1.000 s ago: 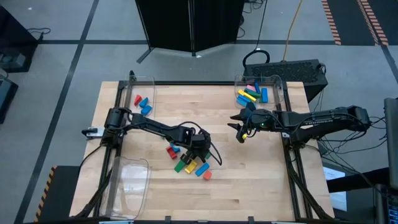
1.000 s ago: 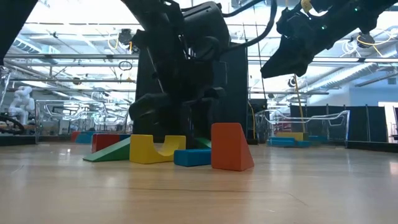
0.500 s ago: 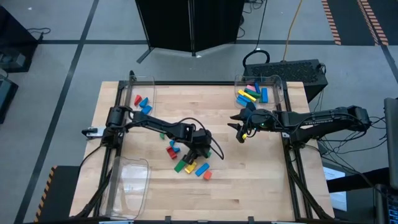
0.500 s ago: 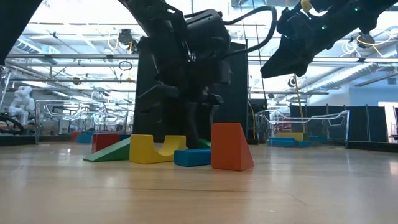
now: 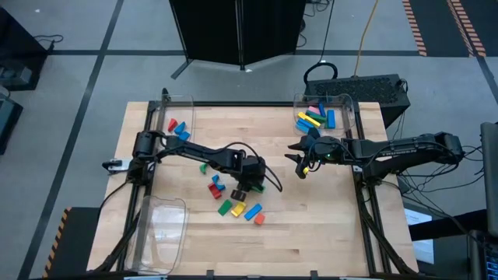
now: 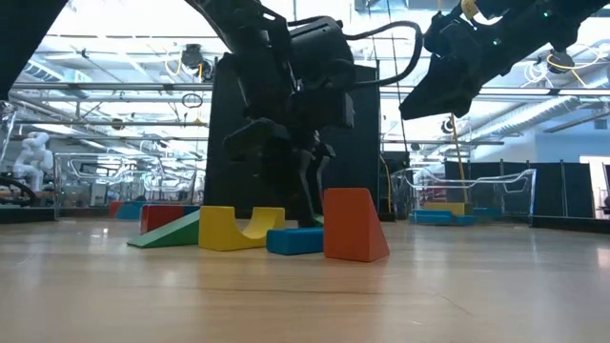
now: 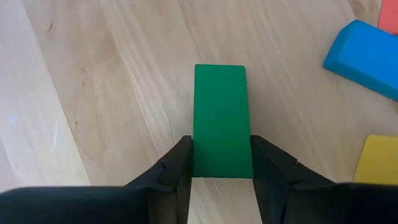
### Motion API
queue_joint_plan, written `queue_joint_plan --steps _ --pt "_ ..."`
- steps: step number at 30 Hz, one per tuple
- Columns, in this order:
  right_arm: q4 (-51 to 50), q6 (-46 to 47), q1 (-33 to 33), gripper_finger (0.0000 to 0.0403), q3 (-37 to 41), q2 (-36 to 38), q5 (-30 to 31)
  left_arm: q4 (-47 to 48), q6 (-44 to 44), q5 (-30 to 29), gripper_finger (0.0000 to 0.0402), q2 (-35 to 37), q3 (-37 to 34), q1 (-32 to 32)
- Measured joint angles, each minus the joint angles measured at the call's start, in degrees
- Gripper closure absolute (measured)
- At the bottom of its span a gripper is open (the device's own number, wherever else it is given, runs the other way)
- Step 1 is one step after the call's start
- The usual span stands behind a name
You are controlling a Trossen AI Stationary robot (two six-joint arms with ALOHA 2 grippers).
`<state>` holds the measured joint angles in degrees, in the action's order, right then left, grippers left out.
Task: Sort blocks by size
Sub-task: Put the green triangle block into the top left transparent bin
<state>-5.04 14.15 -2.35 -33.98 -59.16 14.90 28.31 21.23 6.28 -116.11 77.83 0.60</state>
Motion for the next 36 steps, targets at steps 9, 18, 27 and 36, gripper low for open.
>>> queue_joint_plan --steps 9,18,27,36 --pt "-0.94 0.11 -0.01 0.0250 0.00 0.00 0.00 6.12 -5.95 -8.61 0.0282 3.94 -0.16 0.02" --pt "-1.54 0.13 0.00 0.0250 0.00 0.00 -0.01 16.93 -17.21 -17.67 0.0281 16.03 -0.16 -2.87" --pt "-3.52 1.10 0.09 0.0250 0.00 0.00 -0.02 25.00 -23.56 -22.53 0.0280 33.70 -1.75 -12.59" --pt "-3.41 1.25 0.10 0.0250 0.00 0.00 0.00 32.87 -29.85 -25.92 0.0280 44.16 -6.60 -24.41"
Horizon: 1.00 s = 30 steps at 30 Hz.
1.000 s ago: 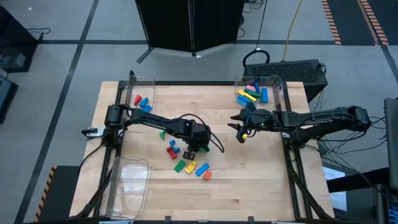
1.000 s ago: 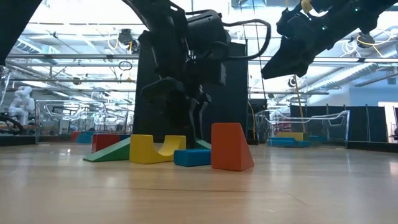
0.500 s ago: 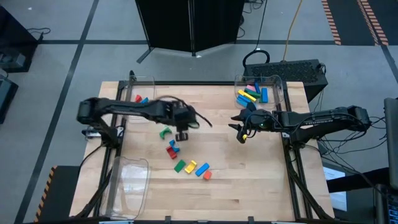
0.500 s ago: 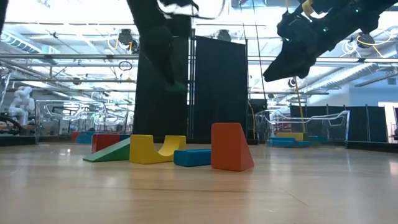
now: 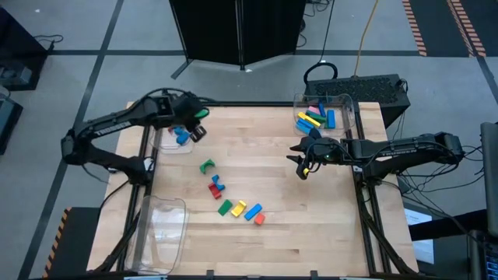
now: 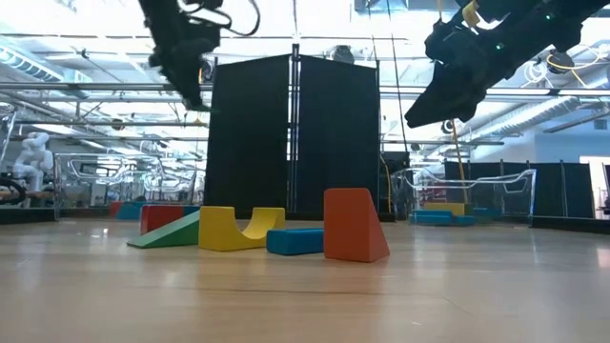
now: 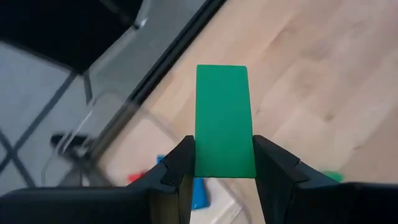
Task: Sort blocks by size
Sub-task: Put the green triangle block into the top left transparent bin
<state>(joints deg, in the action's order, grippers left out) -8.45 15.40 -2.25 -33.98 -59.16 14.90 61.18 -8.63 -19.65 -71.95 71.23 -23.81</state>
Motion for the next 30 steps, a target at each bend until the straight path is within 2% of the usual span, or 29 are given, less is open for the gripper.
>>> queue_joint_plan --steps 15,21,30 --pt "0.02 0.22 0.01 0.0250 0.00 0.00 0.00 -1.36 -3.77 2.18 0.0279 6.66 -17.64 -14.33" --pt "0.02 0.22 0.01 0.0250 0.00 0.00 0.00 -4.88 -0.20 11.61 0.0279 8.62 -23.49 -21.11" --pt "0.12 0.22 0.01 0.0250 0.00 -0.02 0.00 -7.01 1.72 13.98 0.0279 8.50 -26.92 -28.19"
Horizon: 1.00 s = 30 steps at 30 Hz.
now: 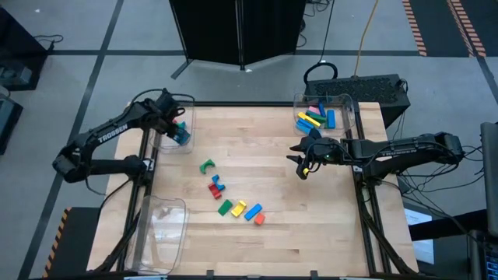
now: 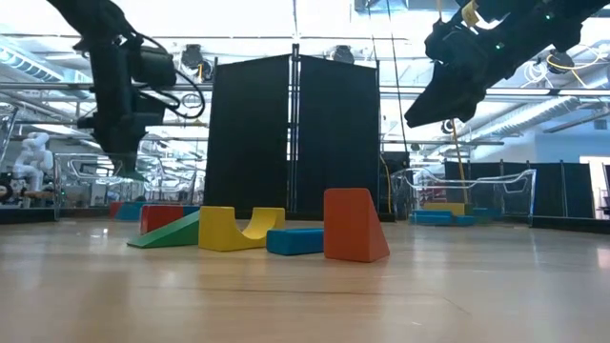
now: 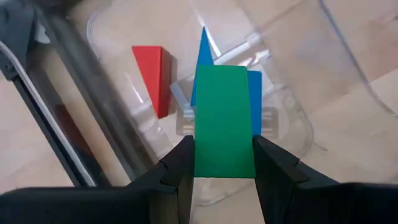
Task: Sort blocks by size
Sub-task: Put the green triangle block into the top left transparent bin
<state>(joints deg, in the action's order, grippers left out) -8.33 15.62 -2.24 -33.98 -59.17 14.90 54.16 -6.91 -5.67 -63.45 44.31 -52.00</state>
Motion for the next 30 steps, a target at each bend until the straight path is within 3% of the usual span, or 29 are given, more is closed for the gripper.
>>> queue_joint_plan --steps 16,26,30 --pt "0.29 -0.11 0.00 0.0250 0.00 0.02 0.00 0.93 1.28 0.96 0.0275 -2.33 0.00 -2.74" --pt "0.29 -0.04 -0.01 0.0250 0.00 0.01 0.00 1.16 1.51 0.94 0.0182 -2.33 0.00 -2.74" --pt "0.29 -0.02 0.00 0.0250 0.00 0.00 0.00 1.97 1.85 0.94 0.0169 -2.21 0.00 -2.74"
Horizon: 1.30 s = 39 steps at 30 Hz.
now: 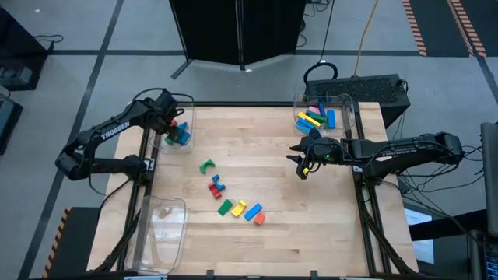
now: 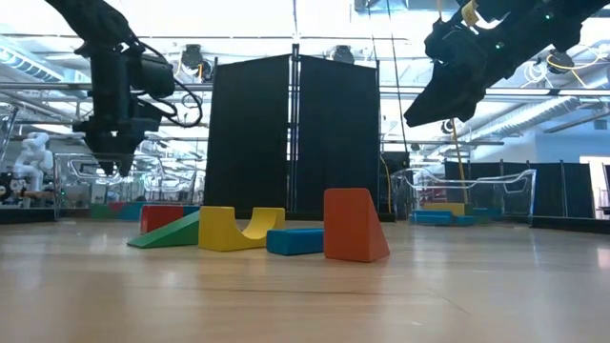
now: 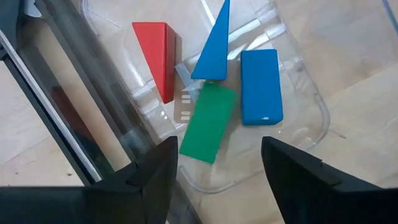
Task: Sort blocks by size
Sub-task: Put the green triangle block into the top left transparent bin
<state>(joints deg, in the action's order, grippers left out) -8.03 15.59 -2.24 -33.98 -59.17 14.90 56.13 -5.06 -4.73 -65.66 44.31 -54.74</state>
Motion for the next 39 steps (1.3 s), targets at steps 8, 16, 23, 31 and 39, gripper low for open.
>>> queue_joint_plan --steps 8,16,23,31,39 --pt "0.02 0.02 0.00 0.0250 0.00 0.02 0.02 0.41 1.55 0.00 0.0167 4.31 1.32 1.00" --pt "0.04 0.03 -0.01 0.0250 0.00 0.02 0.02 0.63 4.81 7.64 0.0167 11.62 3.56 8.17" --pt "0.07 0.31 0.00 0.0250 0.00 0.00 0.02 -0.15 3.04 7.72 0.0167 15.50 4.12 16.90" --pt "0.09 0.31 0.00 0.0250 0.00 0.00 0.02 -3.03 -0.83 7.67 0.0167 15.66 4.11 28.91" --pt "0.07 0.89 -0.01 0.0250 0.00 0.02 0.04 -10.25 -9.98 2.70 0.0167 14.82 4.13 42.34"
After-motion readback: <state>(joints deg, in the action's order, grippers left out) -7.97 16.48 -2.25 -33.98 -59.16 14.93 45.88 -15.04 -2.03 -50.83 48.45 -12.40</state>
